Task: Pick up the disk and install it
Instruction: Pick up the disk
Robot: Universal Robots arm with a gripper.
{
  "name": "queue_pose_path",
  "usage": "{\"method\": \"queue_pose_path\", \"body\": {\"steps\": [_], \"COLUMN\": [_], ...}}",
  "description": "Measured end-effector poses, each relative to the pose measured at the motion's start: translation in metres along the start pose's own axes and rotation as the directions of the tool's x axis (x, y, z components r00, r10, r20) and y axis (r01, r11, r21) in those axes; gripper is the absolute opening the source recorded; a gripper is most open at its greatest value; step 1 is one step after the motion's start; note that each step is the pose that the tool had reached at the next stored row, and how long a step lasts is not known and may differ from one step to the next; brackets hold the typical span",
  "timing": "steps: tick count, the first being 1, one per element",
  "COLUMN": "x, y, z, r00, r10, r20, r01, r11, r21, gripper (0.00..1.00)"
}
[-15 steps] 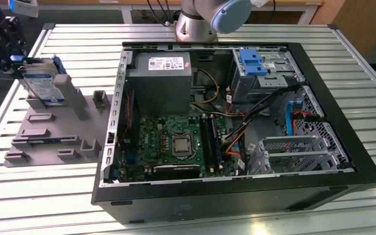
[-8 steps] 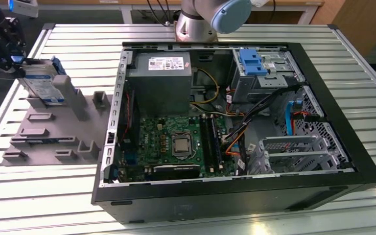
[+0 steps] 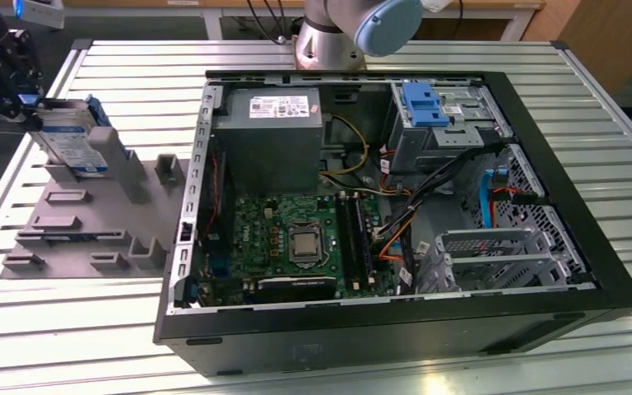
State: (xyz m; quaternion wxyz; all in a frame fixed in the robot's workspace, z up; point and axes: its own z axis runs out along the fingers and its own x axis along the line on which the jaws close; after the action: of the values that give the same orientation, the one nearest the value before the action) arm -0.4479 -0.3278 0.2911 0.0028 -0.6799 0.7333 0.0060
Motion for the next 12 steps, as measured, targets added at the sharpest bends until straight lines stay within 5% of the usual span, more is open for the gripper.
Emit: {"method": "queue_pose_path", "body": {"steps": [5,12], "x": [0.0002,0.0003], "y": [0.0003,0.0003], "z": [0.0002,0.0002], "r00": [0.9978,0.9974], "r10": [-0.066,-0.071], "r20": [-0.0003,-0.0005], "r01": [0.066,0.071], "r11": [0.9978,0.9974], "r21": [-0.0008,-0.0009], "gripper": [0.37,0.37]}}
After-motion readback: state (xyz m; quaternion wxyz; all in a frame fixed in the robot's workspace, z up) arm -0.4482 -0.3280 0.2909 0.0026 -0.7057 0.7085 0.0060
